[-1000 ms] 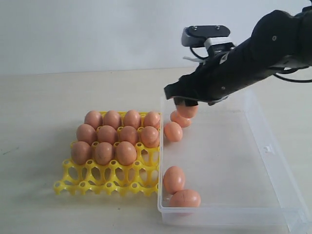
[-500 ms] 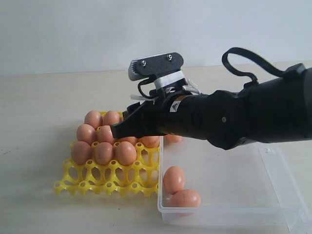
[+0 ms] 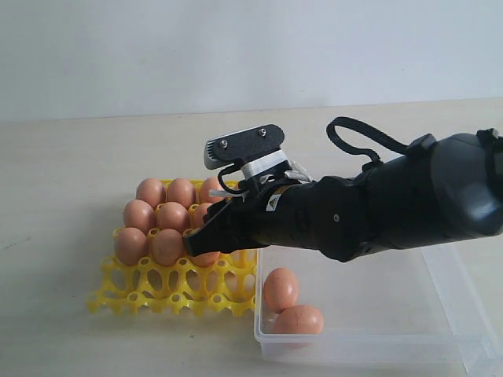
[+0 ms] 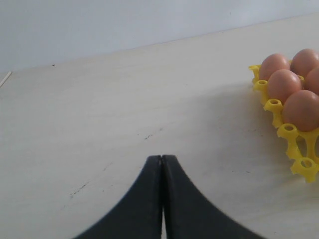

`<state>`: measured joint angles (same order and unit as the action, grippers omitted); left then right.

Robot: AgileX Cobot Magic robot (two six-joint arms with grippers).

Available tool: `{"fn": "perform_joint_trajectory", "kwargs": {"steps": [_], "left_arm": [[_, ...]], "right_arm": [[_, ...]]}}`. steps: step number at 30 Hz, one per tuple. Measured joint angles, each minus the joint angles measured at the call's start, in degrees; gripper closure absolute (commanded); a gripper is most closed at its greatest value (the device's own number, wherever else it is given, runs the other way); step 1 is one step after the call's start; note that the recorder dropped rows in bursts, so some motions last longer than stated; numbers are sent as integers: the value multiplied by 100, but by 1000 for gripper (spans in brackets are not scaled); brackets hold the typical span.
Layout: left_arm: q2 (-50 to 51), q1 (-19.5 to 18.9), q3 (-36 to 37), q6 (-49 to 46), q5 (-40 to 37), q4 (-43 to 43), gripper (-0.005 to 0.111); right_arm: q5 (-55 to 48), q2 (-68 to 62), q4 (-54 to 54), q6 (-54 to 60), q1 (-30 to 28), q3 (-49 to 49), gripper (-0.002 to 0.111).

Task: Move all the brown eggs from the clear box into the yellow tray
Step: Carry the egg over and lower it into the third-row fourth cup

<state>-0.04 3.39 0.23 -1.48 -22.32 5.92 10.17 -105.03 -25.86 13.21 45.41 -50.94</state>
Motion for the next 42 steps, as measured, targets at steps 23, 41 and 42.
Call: {"fn": "perform_joint_trajectory", "kwargs": {"steps": [23, 41, 42], "left_arm": [[0, 0, 0, 0, 0, 0, 107], [0, 0, 0, 0, 0, 0, 107], [0, 0, 0, 0, 0, 0, 107]], "right_arm": [[-214, 0, -11, 153, 0, 0, 90], [-202, 373, -11, 164, 0, 0, 52], [-213, 373, -11, 164, 0, 0, 52]]}}
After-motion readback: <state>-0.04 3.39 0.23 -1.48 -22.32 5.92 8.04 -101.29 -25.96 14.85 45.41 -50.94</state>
